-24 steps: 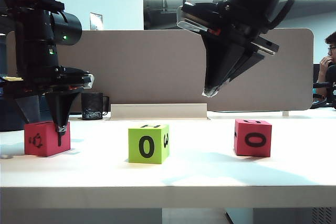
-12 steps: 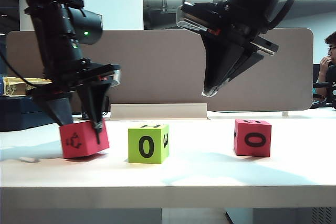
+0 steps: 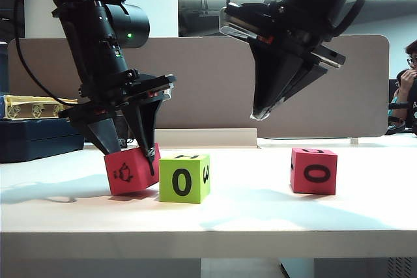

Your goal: Select the appropriate blocks from the scattered letter blocks on the table and arrange them in a row to spell out "THU".

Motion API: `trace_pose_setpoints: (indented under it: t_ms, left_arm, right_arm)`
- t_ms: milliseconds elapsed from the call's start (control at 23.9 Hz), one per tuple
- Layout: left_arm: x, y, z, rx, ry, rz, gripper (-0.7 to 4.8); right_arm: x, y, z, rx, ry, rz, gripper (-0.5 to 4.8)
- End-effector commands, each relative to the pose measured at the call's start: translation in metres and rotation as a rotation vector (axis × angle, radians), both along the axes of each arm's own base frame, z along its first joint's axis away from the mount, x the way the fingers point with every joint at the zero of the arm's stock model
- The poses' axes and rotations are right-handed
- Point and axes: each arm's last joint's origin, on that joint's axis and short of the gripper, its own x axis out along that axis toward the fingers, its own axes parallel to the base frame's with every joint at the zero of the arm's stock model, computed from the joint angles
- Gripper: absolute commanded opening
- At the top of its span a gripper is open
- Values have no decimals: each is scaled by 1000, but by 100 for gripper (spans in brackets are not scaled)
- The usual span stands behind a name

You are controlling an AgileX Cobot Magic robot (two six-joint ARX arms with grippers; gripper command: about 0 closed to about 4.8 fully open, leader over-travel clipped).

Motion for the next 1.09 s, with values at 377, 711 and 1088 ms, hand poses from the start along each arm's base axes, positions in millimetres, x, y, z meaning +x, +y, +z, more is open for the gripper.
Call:
trace_pose_setpoints:
  t_ms: [377,711,1088]
  left_arm:
    - [-2,-2,1,-47,33,-12,348]
    - [-1,-3,3,-74,22,-22,479]
    - [1,-2,5,-46,-25,-13,479]
  right_arm:
    - [0,1,4,16,-13,1,-1]
    - [1,1,4,18,-23,-2,-1]
    - [3,1,5,28,-41,-6,-1]
